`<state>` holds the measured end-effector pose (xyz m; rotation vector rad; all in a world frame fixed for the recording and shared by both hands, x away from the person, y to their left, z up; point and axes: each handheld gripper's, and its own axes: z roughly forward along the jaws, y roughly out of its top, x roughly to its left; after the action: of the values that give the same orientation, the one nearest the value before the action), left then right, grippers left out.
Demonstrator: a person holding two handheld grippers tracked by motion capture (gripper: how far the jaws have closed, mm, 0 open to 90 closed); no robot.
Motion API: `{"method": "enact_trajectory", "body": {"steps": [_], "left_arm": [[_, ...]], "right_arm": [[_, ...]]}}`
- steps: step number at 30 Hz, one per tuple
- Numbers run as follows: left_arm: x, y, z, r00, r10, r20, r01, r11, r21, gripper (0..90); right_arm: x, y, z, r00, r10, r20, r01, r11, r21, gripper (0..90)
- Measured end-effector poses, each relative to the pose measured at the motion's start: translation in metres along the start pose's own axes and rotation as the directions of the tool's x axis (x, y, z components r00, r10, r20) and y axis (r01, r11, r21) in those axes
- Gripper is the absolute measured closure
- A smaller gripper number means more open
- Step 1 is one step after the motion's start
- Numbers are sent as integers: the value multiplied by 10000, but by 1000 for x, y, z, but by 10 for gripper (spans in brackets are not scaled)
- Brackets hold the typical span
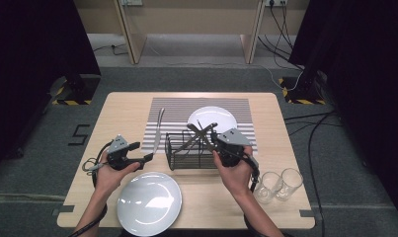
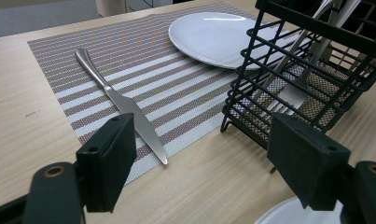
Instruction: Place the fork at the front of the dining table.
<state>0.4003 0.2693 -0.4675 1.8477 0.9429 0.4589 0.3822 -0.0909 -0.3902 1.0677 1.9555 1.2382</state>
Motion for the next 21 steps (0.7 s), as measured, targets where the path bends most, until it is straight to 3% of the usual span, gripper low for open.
{"method": "enact_trajectory", "body": {"steps": [8, 21], "left_arm": [[0, -1, 0, 10000, -2, -18, 2, 10000, -3, 237], [1, 2, -4, 9999, 35, -111, -36, 9999, -116, 238]], "right_arm": [[-12, 3, -3, 9964, 791, -306, -794, 9968, -105, 871], [-26, 7, -12, 9890, 1408, -453, -1426, 9890, -385, 872]]}}
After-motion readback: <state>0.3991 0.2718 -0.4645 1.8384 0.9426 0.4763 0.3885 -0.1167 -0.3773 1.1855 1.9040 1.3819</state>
